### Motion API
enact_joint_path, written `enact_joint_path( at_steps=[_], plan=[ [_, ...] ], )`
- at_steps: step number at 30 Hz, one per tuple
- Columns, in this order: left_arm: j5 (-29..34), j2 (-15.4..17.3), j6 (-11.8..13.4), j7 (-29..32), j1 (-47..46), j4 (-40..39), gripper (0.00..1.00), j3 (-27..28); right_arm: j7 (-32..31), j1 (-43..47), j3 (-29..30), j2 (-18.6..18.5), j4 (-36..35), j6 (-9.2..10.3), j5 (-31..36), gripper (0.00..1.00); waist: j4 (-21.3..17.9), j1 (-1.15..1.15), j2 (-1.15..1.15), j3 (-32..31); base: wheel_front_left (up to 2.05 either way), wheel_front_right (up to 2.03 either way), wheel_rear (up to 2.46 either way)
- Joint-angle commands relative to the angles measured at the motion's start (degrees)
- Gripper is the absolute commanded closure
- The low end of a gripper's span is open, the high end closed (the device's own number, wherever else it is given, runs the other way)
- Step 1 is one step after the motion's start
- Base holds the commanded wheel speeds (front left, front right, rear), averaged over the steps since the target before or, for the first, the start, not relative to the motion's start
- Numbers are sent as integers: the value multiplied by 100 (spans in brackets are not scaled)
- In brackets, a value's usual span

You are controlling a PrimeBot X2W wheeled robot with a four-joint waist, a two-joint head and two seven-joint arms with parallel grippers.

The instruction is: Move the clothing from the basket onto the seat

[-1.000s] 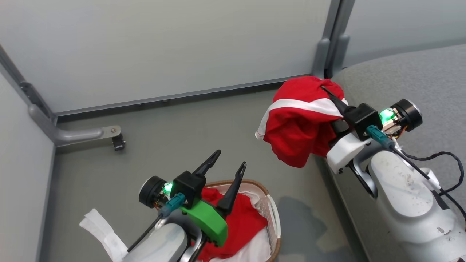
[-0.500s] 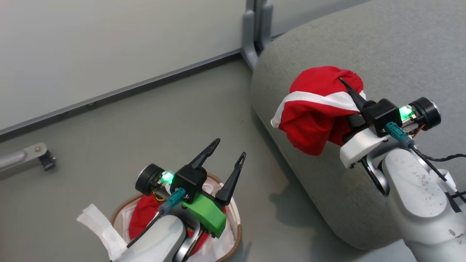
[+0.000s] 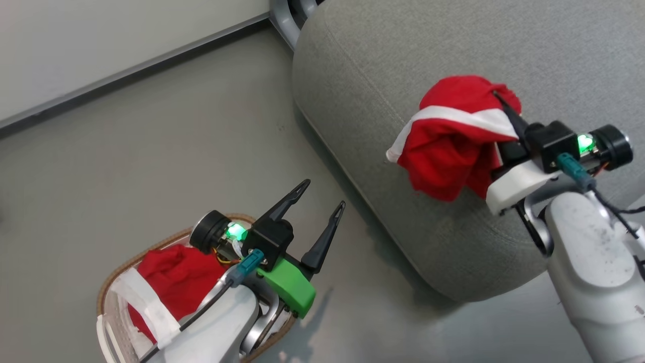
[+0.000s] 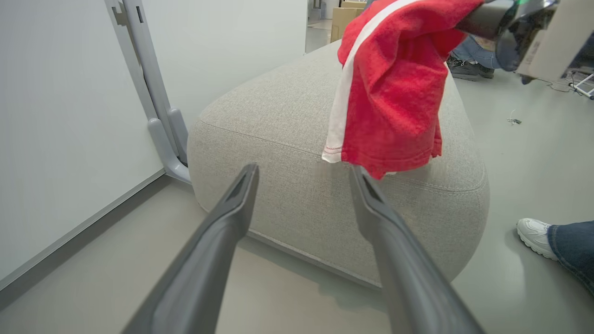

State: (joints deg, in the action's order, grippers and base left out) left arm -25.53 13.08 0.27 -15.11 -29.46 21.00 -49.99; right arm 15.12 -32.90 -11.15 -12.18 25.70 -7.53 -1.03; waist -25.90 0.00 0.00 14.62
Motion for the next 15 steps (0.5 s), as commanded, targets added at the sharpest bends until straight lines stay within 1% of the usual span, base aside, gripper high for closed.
enact_joint_path(
  at_steps=[1, 5, 9, 13, 15],
  plan=[
    [8, 8, 13, 2, -107, -5, 0, 11, 5, -217, 27, -80, 12, 8, -28, 100, 177, 0, 0, 246, 0, 0, 0],
    [50, 5, 52, 14, -214, -73, 0, 4, 5, -765, 59, -426, 198, 8, -28, 100, 516, 0, 0, 490, 0, 0, 0],
    [122, 56, 127, 35, -328, -214, 0, 24, -36, -1523, 189, -819, 401, 8, -5, 100, 845, 0, 0, 792, 0, 0, 0],
    [260, 146, 180, 116, -496, -469, 0, 3, -255, -2406, 543, -1229, 537, 8, -224, 100, 1194, 0, 0, 1150, 0, 0, 0],
    [296, 162, 200, 168, -566, -603, 0, 1, -407, -2829, 812, -1512, 577, 9, -341, 100, 1384, 0, 0, 1342, 0, 0, 0]
  ],
)
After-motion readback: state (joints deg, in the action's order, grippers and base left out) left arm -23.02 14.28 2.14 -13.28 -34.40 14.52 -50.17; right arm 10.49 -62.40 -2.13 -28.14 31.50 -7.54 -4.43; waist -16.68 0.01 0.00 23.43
